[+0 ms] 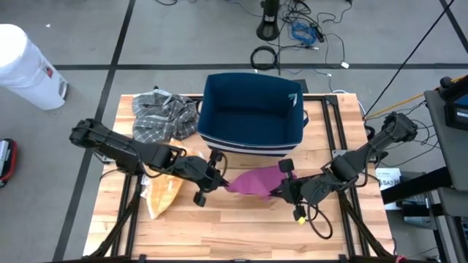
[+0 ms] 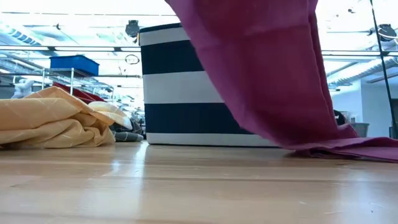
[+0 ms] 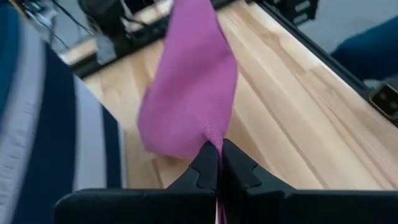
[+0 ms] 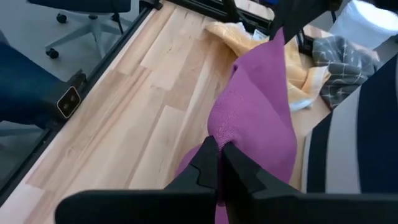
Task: Fold towel
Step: Fold the purple towel
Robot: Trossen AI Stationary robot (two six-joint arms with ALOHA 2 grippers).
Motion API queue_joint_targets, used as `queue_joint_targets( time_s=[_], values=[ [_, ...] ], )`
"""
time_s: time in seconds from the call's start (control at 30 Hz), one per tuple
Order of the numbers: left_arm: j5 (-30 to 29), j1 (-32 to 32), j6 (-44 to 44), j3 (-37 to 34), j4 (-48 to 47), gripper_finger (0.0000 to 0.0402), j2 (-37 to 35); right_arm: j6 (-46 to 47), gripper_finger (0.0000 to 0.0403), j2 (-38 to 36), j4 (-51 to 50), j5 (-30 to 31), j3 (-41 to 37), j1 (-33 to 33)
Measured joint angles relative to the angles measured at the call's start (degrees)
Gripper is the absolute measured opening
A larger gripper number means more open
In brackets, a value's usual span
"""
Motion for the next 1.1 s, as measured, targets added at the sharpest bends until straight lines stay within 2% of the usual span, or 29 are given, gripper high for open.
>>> queue_joint_targets(
  time_s=[0.17, 0.33, 0.6, 0.87, 1.1],
  values=[
    [-3.0, -1.0, 3.0, 4.0, -0.3, 0.0002, -0.3, -1.7, 0.0, 0.0, -2.5, 0.0, 3.5, 0.0],
    [-7.7, -2.6, 7.0, 11.2, -3.3, 0.0002, -0.3, -4.2, 0.0, 0.0, -6.5, 1.4, 8.6, 0.0],
    [-12.0, -5.7, 9.4, 23.1, -13.2, 0.0002, -0.4, -9.0, 0.0, 0.0, -12.9, 3.3, 18.7, 1.8],
    [-14.6, -9.0, 12.3, 29.4, -15.4, 0.0001, -0.3, -14.1, 0.0001, 0.0, -15.5, 3.4, 27.3, 3.0],
    [-16.5, -10.1, 14.8, 31.9, -15.4, 0.0001, -0.3, -17.1, 0.0001, 0.0, -16.5, 2.8, 31.7, 3.0]
  ],
)
